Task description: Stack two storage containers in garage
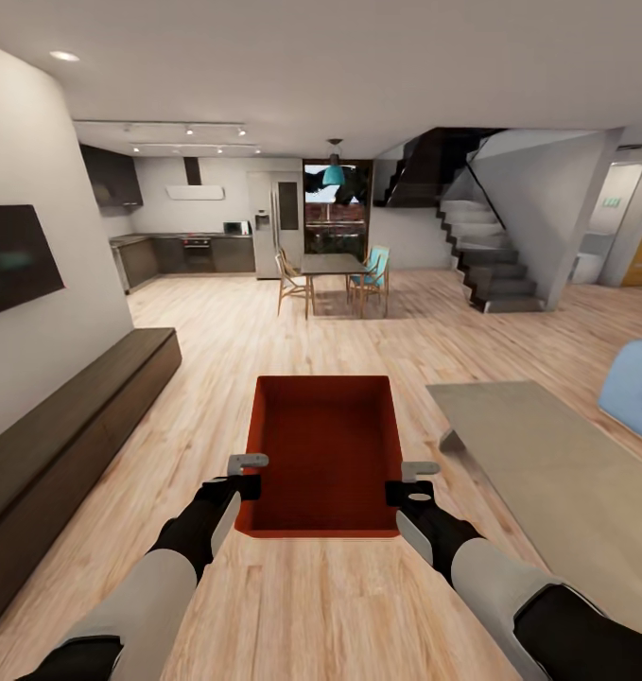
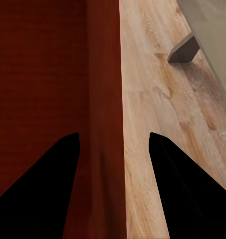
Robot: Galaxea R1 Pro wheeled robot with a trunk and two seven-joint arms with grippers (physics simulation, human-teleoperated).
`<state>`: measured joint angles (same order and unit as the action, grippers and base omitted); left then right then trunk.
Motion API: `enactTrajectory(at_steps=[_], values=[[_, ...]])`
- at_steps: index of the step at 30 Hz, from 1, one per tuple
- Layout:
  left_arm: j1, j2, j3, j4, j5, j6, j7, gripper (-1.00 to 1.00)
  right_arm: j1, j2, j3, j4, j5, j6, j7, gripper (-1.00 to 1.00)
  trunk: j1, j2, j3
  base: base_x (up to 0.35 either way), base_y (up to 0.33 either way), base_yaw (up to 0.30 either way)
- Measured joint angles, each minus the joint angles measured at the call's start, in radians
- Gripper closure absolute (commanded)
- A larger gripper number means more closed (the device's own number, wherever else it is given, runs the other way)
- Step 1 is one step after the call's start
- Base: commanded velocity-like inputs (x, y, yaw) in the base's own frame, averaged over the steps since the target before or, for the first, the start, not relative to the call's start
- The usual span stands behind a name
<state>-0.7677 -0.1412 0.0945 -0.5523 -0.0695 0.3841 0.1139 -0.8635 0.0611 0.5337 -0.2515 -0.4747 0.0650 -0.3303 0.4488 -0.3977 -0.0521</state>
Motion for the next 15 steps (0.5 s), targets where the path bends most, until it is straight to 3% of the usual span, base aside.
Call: enactTrajectory(at_steps=[15], values=[[0.0,0.001,-0.001,0.0,0.002,-0.001,0.0,1.0,0.0,0.0,0.001,0.0,-0.001,-0.001,0.001,1.0,0.0,0.0,0.0,0.322,0.0,0.0]])
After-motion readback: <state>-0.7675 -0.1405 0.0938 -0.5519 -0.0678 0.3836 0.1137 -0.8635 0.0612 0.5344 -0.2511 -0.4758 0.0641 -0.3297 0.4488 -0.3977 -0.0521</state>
